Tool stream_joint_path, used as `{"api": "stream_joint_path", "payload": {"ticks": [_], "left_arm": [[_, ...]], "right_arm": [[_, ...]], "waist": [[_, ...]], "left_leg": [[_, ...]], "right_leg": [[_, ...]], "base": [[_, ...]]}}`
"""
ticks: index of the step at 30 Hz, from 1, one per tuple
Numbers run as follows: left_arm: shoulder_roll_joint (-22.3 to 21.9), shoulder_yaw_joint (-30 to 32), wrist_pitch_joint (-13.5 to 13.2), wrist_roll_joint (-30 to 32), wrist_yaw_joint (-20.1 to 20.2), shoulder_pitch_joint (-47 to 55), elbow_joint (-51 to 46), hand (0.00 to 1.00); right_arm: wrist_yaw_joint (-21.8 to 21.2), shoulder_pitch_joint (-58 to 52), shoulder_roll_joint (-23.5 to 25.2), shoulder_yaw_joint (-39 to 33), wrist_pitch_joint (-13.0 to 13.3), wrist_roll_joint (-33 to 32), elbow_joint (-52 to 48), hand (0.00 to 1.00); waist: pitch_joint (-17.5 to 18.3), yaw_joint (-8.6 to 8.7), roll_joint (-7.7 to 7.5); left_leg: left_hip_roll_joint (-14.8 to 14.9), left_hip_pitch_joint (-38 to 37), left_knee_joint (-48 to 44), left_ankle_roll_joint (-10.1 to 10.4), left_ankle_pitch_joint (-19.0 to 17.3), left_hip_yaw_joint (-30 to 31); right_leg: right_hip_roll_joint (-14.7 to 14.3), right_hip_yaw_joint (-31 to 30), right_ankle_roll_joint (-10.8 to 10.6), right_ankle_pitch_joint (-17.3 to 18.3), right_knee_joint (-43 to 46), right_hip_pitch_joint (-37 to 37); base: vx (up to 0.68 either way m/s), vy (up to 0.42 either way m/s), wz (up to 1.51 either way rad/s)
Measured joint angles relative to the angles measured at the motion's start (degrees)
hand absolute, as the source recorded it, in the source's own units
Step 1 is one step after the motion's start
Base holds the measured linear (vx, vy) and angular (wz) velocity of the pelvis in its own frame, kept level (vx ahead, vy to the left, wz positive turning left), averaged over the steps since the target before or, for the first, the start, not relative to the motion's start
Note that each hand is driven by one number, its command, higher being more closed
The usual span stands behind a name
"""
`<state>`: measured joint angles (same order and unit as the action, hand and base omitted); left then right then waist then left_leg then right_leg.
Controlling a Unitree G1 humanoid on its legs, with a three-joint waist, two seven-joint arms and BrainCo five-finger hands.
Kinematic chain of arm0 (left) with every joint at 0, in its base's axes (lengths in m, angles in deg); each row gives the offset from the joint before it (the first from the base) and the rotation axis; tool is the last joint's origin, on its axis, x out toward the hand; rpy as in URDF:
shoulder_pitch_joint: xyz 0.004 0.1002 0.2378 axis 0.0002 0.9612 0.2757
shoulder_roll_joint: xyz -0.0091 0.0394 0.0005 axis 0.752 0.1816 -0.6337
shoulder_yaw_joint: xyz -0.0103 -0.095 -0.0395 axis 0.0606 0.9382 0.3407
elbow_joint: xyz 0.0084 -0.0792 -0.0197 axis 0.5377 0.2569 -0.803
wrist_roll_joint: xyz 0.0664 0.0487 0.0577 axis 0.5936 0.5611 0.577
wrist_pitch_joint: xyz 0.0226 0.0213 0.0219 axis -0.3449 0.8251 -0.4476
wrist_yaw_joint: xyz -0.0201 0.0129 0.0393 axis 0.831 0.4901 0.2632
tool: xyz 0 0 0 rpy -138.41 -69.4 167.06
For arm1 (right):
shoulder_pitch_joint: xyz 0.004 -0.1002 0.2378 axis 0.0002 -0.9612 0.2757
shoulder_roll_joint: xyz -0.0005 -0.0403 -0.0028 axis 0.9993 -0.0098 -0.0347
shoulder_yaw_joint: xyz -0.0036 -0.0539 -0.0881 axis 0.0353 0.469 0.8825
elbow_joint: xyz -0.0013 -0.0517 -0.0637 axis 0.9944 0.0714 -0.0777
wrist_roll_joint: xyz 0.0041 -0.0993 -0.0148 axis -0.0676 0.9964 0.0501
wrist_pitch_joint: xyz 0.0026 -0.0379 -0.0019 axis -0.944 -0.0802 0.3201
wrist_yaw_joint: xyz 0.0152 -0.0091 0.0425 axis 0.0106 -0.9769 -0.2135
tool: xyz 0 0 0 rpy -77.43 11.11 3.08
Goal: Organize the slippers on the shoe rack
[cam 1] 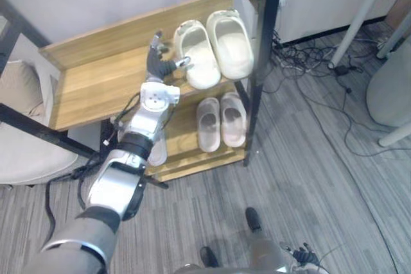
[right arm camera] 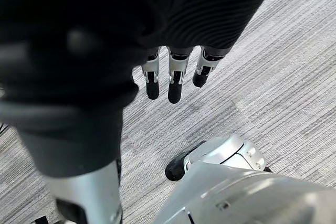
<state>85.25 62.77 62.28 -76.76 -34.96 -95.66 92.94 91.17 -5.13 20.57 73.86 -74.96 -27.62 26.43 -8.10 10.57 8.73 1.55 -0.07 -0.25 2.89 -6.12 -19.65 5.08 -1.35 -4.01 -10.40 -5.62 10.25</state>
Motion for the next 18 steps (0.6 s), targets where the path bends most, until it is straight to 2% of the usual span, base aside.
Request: {"api": "stream_joint_path", "payload": {"ticks": [8,18], "left_arm": [[-0.4,1.0,-0.2,-2.1,-0.1,5.2,-6.8,0.00],[-4.0,-1.9,-1.4,-4.3,0.3,8.6,-8.5,0.00]], "right_arm": [[0.1,0.1,-0.1,0.5,0.0,0.0,0.2,0.00],[0.2,0.1,0.0,2.2,0.0,0.0,0.2,0.00]], "waist": [[0.0,-0.28,-0.29],[0.1,-0.59,-2.41]], "left_leg": [[-0.1,0.0,0.0,-0.3,0.2,1.4],[-0.1,0.0,-0.5,-0.4,0.3,2.8]], "right_leg": [[0.3,1.4,-0.1,0.1,0.0,-0.7],[1.0,2.8,-0.5,0.4,0.0,-1.7]], "base": [[0.01,-0.018,0.08],[-0.01,-0.014,0.08]]}}
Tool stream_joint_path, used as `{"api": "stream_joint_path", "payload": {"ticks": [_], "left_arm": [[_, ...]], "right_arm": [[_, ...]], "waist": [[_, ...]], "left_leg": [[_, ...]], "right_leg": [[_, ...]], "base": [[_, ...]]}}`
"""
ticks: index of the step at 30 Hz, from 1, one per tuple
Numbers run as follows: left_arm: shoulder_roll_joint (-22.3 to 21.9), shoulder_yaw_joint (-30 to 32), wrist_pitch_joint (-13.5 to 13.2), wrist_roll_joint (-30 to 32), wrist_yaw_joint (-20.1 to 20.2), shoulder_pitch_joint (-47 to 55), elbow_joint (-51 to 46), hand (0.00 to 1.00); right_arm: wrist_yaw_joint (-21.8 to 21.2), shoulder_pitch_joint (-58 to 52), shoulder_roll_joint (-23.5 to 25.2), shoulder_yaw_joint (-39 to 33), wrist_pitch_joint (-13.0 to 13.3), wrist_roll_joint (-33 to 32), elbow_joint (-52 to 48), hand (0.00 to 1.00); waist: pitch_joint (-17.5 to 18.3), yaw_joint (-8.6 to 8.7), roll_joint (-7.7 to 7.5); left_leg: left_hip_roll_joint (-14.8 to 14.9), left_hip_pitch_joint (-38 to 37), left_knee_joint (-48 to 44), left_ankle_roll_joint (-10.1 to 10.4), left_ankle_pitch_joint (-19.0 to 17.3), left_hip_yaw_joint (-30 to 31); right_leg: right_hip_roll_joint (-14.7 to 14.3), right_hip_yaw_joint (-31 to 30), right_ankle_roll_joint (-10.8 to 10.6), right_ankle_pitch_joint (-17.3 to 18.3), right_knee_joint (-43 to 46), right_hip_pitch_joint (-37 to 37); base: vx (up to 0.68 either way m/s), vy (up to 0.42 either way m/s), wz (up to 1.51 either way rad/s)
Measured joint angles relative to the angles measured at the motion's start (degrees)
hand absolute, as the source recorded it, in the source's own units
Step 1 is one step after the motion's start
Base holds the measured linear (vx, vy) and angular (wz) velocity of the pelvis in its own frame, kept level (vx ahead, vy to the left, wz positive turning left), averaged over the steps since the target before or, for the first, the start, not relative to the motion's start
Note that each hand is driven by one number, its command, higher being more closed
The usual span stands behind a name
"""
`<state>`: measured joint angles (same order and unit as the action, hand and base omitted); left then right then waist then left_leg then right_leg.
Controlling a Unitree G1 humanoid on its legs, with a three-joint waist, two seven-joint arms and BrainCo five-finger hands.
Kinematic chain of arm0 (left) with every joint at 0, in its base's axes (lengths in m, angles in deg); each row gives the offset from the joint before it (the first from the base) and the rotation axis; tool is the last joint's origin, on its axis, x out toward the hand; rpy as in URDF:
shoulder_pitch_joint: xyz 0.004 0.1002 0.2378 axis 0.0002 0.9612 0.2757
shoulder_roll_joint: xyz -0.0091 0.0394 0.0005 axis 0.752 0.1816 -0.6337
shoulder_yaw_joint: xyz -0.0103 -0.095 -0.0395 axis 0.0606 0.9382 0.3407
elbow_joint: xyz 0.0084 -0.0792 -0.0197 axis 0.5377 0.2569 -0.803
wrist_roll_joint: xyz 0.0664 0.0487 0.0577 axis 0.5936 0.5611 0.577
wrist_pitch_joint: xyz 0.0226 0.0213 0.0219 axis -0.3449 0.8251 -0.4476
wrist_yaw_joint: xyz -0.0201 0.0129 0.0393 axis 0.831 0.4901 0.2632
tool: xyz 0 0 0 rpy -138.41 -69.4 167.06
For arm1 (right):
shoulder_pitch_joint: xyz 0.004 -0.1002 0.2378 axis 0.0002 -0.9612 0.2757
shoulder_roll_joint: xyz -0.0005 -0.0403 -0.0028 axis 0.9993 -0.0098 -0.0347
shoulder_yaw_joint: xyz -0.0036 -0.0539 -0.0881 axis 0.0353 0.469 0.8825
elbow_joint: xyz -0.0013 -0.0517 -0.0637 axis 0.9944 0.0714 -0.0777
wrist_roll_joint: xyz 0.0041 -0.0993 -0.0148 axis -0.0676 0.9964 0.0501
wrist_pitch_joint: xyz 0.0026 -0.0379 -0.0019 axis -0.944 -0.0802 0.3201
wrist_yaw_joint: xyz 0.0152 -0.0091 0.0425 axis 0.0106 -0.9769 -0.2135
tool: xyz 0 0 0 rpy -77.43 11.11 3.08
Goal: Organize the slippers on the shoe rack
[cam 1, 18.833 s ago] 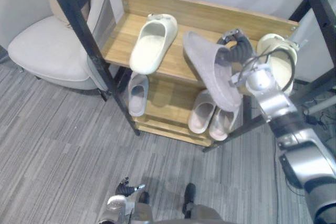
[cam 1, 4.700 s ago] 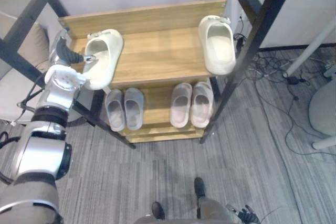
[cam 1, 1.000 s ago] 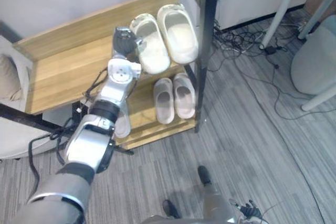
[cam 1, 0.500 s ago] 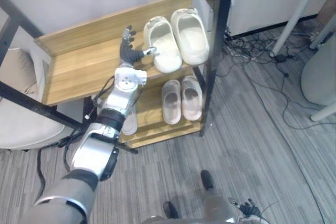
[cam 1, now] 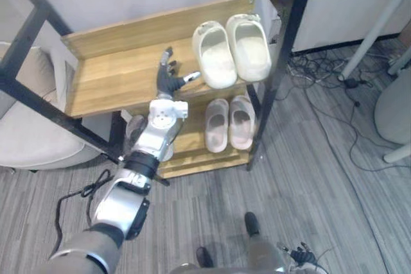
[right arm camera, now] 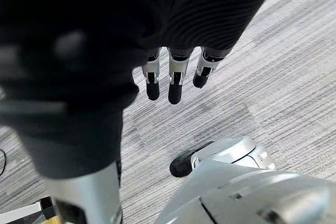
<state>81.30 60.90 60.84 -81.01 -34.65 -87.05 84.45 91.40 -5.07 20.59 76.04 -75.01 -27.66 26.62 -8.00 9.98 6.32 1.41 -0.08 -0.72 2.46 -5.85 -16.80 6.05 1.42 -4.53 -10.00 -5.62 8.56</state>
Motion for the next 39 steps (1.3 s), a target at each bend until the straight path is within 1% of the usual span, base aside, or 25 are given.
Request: {"api": "stream_joint_path", "payload": {"ticks": [7,9,18,20,21,22,23,25,28,29,30,32,33,35,36,38,39], "left_arm": [[-0.4,-1.5,-1.1,-0.7,-0.1,0.0,-0.2,0.00],[-0.4,-1.8,-1.6,-2.2,-0.1,-0.1,-0.2,0.00],[-0.5,-2.4,-1.8,-3.3,0.1,-0.1,-1.4,0.00],[-0.5,-2.5,-1.7,-3.3,0.0,0.1,-5.3,0.00],[-0.5,-2.5,-1.7,-3.2,0.0,0.7,-8.7,0.00],[-0.5,-2.6,-2.0,-3.2,0.1,2.3,-14.8,0.00],[-0.4,-2.8,-2.1,-3.2,0.1,2.8,-16.5,0.00],[-0.5,-3.7,-2.4,-3.2,0.3,5.2,-22.7,0.00],[-0.6,-6.8,-3.2,-3.3,2.3,11.6,-32.4,0.00],[-0.6,-8.7,-3.7,-3.3,4.0,15.8,-36.1,0.00],[-0.6,-9.1,-3.8,-3.4,4.3,17.1,-36.8,0.00],[-0.8,-10.5,-4.7,-4.6,7.0,23.6,-39.0,0.00],[-1.0,-11.4,-4.8,-5.8,8.4,26.3,-39.1,0.00],[-1.8,-12.5,-4.7,-7.0,10.7,31.6,-39.1,0.00],[-2.2,-13.2,-4.7,-7.9,11.9,34.4,-38.4,0.00],[-2.6,-14.6,-4.7,-9.2,13.7,38.5,-35.5,0.00],[-2.7,-15.5,-4.3,-9.4,14.5,40.1,-32.6,0.00]], "right_arm": [[0.1,0.0,0.0,0.1,0.0,0.0,0.0,0.00],[0.2,0.0,0.1,0.1,0.0,0.0,0.0,0.00],[0.4,0.2,0.2,0.5,-0.4,0.0,0.0,0.00],[0.4,0.3,0.2,0.5,-0.5,0.0,0.0,0.00],[0.4,0.3,0.2,0.5,-0.6,0.0,0.0,0.00],[0.4,0.4,0.0,0.8,-0.9,0.0,0.0,0.00],[0.4,0.4,0.0,0.9,-1.0,0.0,0.0,0.00],[0.3,0.3,-0.2,1.1,-1.1,0.0,0.3,0.00],[0.2,0.3,-0.6,1.2,-1.2,0.0,2.4,0.00],[0.2,0.4,-1.5,2.2,-1.3,-0.1,2.4,0.00],[0.1,0.4,-1.7,2.5,-1.4,-0.1,2.4,0.00],[-0.2,0.4,-1.8,3.0,-1.6,-0.1,2.4,0.00],[-0.2,0.4,-1.8,3.1,-1.6,-0.1,2.4,0.00],[-0.2,0.8,-1.8,3.3,-1.6,-0.1,2.4,0.00],[-0.2,1.0,-1.8,3.3,-1.6,-0.1,2.4,0.00],[-0.2,1.3,-1.8,3.3,-1.5,-0.1,2.4,0.00],[-0.2,1.3,-1.8,3.3,-1.5,-0.1,2.4,0.00]], "waist": [[0.1,-0.01,-0.17],[0.1,-0.01,-0.24],[0.4,-0.01,-0.72],[0.4,-0.25,-0.75],[0.4,-0.27,-0.74],[0.5,-0.35,-0.72],[0.5,-0.41,-0.71],[0.9,-0.82,-0.83],[2.7,-2.25,-0.91],[3.1,-2.86,-0.93],[3.2,-2.88,-0.96],[3.9,-3.37,-1.25],[4.0,-3.75,-1.48],[4.1,-4.02,-1.88],[4.1,-4.17,-2.09],[4.5,-5.16,-2.60],[4.8,-5.54,-2.55]], "left_leg": [[-0.1,0.0,0.1,0.0,0.0,0.1],[-0.1,0.0,0.2,0.0,0.0,0.1],[-0.2,0.0,0.1,0.0,0.0,0.0],[-0.3,0.0,0.1,-0.1,0.0,0.2],[-0.3,-0.1,0.0,-0.1,0.0,0.4],[-0.2,-0.4,0.0,-0.1,0.0,0.8],[-0.2,-0.5,0.0,-0.1,0.0,0.9],[-0.2,-0.5,-0.4,-0.1,0.0,1.4],[-0.2,-0.3,-0.6,-0.4,0.1,2.0],[-0.5,-0.9,-0.7,-0.6,0.2,2.7],[-0.5,-1.1,-0.7,-0.7,0.2,2.9],[-0.7,-1.2,-0.8,-0.7,0.2,3.5],[-0.7,-1.2,-1.3,-0.4,-0.1,3.9],[-0.7,-1.0,-1.5,-0.7,-0.3,4.8],[-0.7,-1.0,-1.6,-0.6,-0.3,5.3],[-0.7,-0.9,-1.6,-0.6,-0.2,5.6],[-0.6,-0.9,-1.6,-0.5,-0.2,5.8]], "right_leg": [[0.0,0.0,-0.1,0.1,0.0,0.0],[0.0,0.0,-0.1,0.1,0.0,0.0],[0.0,0.0,-0.1,0.1,0.0,0.0],[0.0,0.2,-0.1,0.1,0.0,-0.1],[0.0,0.3,-0.1,0.1,0.0,-0.3],[0.0,0.9,-0.1,0.1,0.0,-0.8],[0.0,1.2,-0.1,0.1,0.0,-0.9],[0.2,1.4,-0.1,0.1,0.0,-1.3],[0.7,1.8,-0.1,0.1,0.0,-1.6],[0.9,2.5,-0.2,0.1,0.0,-2.5],[1.0,2.7,-0.2,0.1,0.0,-2.8],[1.3,3.3,-0.3,0.2,0.0,-3.4],[1.5,3.8,-0.4,0.3,0.0,-3.8],[1.6,4.6,-0.8,1.1,0.0,-4.2],[1.7,4.9,-0.4,1.4,0.0,-4.6],[1.7,5.4,-0.4,1.5,0.0,-4.6],[1.7,5.6,-0.3,1.5,0.0,-4.6]], "base": [[0.00,0.000,0.00],[0.00,0.000,0.00],[0.00,0.000,0.00],[0.00,-0.007,0.02],[0.01,-0.019,0.09],[0.01,-0.017,0.09],[0.00,-0.020,0.11],[-0.01,-0.017,0.12],[-0.03,-0.010,0.14],[-0.04,0.003,0.17],[-0.04,0.005,0.22],[-0.05,0.002,0.19],[-0.06,-0.006,0.20],[-0.06,-0.020,0.24],[-0.06,-0.022,0.20],[-0.03,-0.019,0.10],[0.00,-0.019,0.08]]}}
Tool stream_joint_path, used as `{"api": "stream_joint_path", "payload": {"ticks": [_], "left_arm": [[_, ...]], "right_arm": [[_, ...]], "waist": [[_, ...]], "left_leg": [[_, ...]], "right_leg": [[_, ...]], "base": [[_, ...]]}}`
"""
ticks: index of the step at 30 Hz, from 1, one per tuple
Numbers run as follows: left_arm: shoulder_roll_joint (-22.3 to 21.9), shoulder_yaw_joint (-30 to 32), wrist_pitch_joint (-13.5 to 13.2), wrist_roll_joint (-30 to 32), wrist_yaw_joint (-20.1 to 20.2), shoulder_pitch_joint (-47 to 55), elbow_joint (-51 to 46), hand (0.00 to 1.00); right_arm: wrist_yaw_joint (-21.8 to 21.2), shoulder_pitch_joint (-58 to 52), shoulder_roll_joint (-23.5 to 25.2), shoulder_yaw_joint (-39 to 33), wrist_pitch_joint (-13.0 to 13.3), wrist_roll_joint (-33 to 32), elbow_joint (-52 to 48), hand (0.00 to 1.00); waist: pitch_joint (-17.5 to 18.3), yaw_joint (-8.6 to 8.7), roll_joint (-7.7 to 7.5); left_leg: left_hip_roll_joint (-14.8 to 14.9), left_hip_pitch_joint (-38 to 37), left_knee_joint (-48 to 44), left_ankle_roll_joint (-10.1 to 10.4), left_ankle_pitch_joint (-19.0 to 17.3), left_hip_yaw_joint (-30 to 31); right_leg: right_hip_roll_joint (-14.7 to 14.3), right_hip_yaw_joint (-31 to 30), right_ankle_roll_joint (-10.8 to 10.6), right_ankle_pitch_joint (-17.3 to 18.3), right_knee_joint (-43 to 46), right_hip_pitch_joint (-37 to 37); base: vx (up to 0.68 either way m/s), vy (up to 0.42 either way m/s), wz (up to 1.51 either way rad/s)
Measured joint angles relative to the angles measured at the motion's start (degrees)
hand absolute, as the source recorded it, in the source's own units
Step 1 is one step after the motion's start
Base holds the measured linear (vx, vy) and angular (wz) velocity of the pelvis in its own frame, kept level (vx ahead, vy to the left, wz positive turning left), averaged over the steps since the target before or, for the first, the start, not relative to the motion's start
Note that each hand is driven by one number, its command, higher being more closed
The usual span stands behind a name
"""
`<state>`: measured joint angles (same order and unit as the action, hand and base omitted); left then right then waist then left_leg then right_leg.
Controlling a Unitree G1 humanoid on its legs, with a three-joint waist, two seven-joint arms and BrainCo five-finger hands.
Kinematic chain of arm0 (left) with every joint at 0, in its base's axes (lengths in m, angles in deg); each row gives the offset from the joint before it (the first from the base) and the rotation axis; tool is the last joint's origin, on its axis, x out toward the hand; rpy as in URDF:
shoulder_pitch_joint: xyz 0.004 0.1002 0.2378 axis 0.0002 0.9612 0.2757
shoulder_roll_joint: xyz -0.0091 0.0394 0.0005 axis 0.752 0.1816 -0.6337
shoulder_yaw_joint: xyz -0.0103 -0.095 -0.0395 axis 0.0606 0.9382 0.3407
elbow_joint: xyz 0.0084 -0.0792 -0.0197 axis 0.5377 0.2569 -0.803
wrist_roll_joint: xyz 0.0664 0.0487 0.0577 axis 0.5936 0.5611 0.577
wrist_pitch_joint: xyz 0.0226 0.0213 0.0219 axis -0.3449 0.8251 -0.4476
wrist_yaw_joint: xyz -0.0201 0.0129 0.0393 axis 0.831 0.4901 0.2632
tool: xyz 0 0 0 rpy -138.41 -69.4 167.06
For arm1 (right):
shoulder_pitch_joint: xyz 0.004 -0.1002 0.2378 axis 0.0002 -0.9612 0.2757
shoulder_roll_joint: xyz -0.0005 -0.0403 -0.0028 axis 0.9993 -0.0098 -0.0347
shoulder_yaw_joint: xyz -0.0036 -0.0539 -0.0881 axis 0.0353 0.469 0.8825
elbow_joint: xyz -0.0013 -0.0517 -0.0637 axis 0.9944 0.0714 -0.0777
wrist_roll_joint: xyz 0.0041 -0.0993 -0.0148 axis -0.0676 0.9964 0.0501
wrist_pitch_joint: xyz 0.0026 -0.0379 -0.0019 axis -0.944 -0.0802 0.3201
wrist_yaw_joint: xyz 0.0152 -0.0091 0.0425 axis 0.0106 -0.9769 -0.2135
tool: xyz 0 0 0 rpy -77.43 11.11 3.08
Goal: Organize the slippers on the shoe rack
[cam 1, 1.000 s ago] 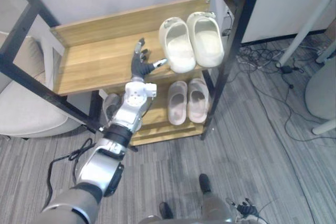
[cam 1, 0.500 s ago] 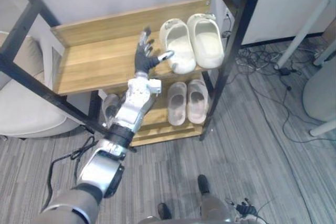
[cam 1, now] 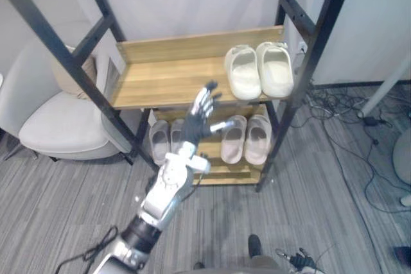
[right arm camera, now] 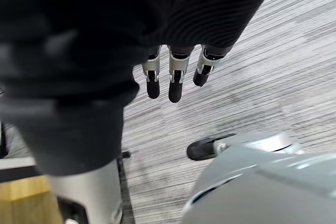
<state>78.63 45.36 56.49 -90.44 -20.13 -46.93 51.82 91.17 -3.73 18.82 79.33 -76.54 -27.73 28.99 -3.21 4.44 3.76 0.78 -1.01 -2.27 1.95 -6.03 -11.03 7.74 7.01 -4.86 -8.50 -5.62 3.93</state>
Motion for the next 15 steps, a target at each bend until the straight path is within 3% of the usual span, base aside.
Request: {"api": "stream_joint_path", "payload": {"ticks": [3,6,11,15], "left_arm": [[0.0,-0.8,1.4,0.0,2.3,3.9,7.6,0.00],[-1.0,0.3,3.3,0.0,4.2,6.1,21.3,0.00],[-2.4,8.6,4.6,0.8,4.2,6.7,40.7,0.00],[-2.4,14.9,5.2,6.5,2.8,6.5,53.4,0.00]], "right_arm": [[0.0,0.1,0.1,0.0,0.0,-0.1,0.0,0.00],[0.0,-0.3,0.2,0.0,0.0,-0.1,0.1,0.00],[0.0,-0.3,1.9,-0.2,0.2,-0.1,0.4,0.00],[0.0,0.0,2.6,-0.2,0.6,-0.1,2.7,0.00]], "waist": [[0.2,-0.35,-0.21],[0.0,-1.05,-0.72],[0.8,-1.20,-2.51],[0.7,-1.47,-4.08]], "left_leg": [[0.2,0.0,0.0,0.1,0.0,0.6],[0.8,-1.2,-0.2,1.0,0.0,0.7],[1.8,-2.2,-0.3,1.3,-0.2,0.9],[2.1,-3.6,-0.2,1.5,-0.5,1.0]], "right_leg": [[-0.2,0.5,0.0,0.2,0.0,-0.1],[-0.8,0.6,0.1,0.3,0.0,-1.6],[-1.7,1.3,0.6,0.6,0.0,-2.7],[-2.1,1.4,0.7,1.1,0.0,-3.7]], "base": [[0.02,-0.021,0.08],[0.05,-0.023,0.01],[0.04,-0.035,0.00],[0.01,-0.007,0.01]]}}
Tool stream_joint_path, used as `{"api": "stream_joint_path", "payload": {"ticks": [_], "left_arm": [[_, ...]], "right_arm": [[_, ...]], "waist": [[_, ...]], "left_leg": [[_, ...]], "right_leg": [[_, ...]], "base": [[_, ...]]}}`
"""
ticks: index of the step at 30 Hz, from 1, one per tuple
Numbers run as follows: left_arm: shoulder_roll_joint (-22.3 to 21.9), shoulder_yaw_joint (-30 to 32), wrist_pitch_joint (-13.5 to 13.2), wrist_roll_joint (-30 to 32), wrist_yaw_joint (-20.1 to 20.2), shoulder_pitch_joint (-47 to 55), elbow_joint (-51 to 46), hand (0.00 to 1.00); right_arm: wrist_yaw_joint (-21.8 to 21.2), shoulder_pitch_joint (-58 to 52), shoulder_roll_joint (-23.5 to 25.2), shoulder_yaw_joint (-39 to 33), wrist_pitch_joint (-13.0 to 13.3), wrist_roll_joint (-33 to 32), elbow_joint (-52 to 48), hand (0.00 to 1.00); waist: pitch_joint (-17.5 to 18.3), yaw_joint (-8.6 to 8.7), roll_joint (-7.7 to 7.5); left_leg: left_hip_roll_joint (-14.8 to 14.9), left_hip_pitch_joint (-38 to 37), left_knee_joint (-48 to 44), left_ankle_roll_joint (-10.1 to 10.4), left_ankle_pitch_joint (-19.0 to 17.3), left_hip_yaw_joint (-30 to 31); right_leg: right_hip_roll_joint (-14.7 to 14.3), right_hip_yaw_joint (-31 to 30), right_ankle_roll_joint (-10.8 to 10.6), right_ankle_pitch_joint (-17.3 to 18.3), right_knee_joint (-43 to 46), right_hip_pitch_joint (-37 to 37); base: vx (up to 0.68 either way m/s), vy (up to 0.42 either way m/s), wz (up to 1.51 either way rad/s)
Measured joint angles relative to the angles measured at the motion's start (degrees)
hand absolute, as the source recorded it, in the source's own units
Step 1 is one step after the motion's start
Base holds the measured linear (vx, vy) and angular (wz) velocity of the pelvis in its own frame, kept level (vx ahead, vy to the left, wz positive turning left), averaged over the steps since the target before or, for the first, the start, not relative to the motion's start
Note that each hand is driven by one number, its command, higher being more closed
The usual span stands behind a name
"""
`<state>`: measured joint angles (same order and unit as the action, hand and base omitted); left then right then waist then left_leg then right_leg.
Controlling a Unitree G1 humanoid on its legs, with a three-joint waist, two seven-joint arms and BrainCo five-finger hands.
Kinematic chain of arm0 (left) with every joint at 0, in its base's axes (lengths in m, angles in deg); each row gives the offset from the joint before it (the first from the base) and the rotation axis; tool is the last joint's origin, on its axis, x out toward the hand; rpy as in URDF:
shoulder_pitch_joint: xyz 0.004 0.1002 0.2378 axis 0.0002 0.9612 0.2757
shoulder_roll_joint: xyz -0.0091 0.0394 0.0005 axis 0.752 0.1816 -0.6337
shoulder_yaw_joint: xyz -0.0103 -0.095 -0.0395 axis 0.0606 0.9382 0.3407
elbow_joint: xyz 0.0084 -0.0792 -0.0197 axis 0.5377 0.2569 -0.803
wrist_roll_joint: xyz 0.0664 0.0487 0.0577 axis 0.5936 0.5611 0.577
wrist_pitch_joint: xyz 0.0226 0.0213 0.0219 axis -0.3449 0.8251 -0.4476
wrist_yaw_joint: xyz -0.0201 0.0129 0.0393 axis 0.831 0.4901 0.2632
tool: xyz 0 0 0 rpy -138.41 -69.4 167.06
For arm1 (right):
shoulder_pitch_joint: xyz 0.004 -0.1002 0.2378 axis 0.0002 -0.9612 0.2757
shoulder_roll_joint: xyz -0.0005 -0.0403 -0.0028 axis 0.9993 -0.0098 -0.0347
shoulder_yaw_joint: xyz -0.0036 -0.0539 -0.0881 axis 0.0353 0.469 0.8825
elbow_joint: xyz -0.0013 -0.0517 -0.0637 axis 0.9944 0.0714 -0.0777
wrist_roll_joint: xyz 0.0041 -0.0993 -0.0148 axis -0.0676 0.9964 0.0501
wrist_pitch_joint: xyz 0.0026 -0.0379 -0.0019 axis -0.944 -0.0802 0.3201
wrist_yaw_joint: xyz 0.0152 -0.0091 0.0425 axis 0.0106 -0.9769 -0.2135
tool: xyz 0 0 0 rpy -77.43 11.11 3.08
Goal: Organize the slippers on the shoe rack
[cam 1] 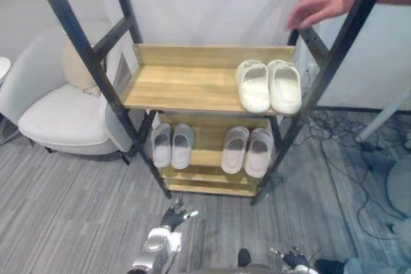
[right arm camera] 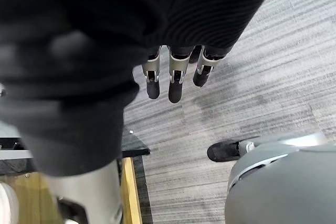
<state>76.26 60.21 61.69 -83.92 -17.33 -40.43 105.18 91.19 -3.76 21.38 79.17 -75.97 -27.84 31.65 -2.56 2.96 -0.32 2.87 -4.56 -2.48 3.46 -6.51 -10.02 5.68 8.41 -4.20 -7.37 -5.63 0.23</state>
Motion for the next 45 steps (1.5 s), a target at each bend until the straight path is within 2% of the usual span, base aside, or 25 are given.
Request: {"api": "stream_joint_path", "payload": {"ticks": [5,11,23,33,36,39,42,45], "left_arm": [[0.1,3.6,1.2,7.8,-1.4,0.6,4.1,0.00],[-1.6,7.3,1.9,12.7,-2.8,0.7,6.3,0.00],[-2.2,8.1,2.3,15.4,-3.8,0.9,8.0,0.00],[-2.3,7.1,2.2,15.5,-3.8,0.5,8.0,0.00],[-2.2,4.5,2.1,15.5,-3.8,0.1,7.9,0.00],[-2.4,-1.6,1.8,15.8,-3.9,-0.6,7.0,0.00],[-2.0,-12.7,1.5,17.1,-3.6,-1.3,0.3,0.00],[-2.2,-20.3,0.5,17.6,-2.4,-3.1,-6.5,0.00]], "right_arm": [[0.0,0.3,0.0,-1.0,0.1,0.0,1.7,0.00],[0.0,0.3,0.0,-1.2,0.1,0.0,1.8,0.00],[0.0,1.3,-0.1,-1.6,0.1,0.0,3.4,0.00],[0.1,1.3,-0.1,-1.5,0.1,0.0,3.9,0.00],[0.1,1.3,-0.1,-1.1,0.1,0.0,3.9,0.00],[0.2,1.2,-0.1,-0.8,0.2,0.0,3.9,0.00],[0.2,1.0,-0.2,0.0,0.8,0.0,3.8,0.00],[0.2,0.9,-0.3,0.7,1.2,0.0,3.6,0.00]], "waist": [[-0.1,-0.22,-0.05],[-0.2,-0.33,0.13],[-0.7,-0.37,0.52],[-1.0,-0.36,0.56],[-1.1,-0.36,0.47],[-1.1,-0.21,0.46],[-1.2,-0.21,0.55],[-1.3,-0.15,0.55]], "left_leg": [[-0.1,-0.6,0.3,0.1,-0.3,-0.3],[0.1,-0.8,0.3,0.5,-0.5,-0.4],[1.5,-1.7,0.3,1.0,-0.9,-0.3],[1.5,-2.5,0.4,1.0,-0.9,-0.1],[1.6,-2.5,0.4,1.1,-0.9,-0.1],[1.6,-2.4,0.4,1.1,-1.0,-0.1],[1.6,-2.4,0.4,1.4,-1.3,-0.1],[1.7,-2.3,0.4,1.4,-1.3,-0.2]], "right_leg": [[0.1,-0.2,-0.1,0.1,0.0,-0.3],[-0.1,-0.3,0.0,0.2,0.0,-0.4],[-1.5,0.1,0.7,1.2,0.0,-1.5],[-1.7,0.2,0.5,1.4,0.0,-2.3],[-1.6,0.2,0.5,1.4,0.0,-2.3],[-1.6,0.2,0.5,1.4,0.0,-2.3],[-1.6,0.1,0.5,1.4,0.0,-2.2],[-1.7,-0.2,0.5,1.4,0.0,-2.2]], "base": [[0.00,0.000,-0.02],[0.00,0.000,0.00],[0.00,-0.002,0.00],[-0.01,0.000,0.00],[-0.01,-0.002,0.00],[0.00,0.000,0.00],[0.00,0.000,0.00],[0.00,0.000,0.00]]}}
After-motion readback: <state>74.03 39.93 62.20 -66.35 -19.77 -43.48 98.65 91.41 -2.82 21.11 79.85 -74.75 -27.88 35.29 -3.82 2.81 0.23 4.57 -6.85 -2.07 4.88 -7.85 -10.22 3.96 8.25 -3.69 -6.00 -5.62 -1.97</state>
